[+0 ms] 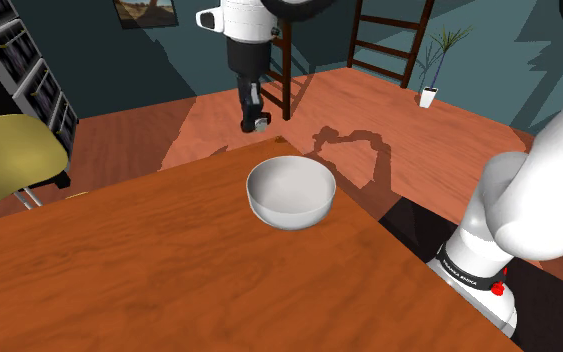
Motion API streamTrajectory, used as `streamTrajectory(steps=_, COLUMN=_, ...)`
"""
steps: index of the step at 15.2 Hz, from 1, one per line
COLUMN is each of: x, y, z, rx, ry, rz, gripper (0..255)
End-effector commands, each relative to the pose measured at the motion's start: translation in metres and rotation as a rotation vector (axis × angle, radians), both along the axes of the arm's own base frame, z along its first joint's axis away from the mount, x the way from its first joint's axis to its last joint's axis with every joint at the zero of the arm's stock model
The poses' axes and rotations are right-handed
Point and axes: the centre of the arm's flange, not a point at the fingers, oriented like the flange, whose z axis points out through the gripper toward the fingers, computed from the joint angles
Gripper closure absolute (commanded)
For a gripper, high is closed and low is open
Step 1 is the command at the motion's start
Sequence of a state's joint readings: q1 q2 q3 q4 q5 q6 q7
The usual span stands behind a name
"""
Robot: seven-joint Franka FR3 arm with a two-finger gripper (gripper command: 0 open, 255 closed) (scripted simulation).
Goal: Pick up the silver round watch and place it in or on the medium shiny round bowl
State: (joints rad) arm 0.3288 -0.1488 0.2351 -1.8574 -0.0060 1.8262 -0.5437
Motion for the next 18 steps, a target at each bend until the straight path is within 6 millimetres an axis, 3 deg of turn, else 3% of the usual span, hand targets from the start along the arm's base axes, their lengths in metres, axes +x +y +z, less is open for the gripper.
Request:
streamTrajectory(steps=1, x=-0.026, y=0.002, z=0.002, rx=-0.001, ry=0.0, rz=-0.001, gripper=255)
streamTrajectory(steps=8, x=-0.115, y=0.011, z=0.009, rx=-0.001, ry=0.0, rz=-0.001, gripper=255)
streamTrajectory(steps=18, x=-0.115, y=0.011, z=-0.043, rx=-0.001, ry=0.0, rz=-0.001, gripper=255)
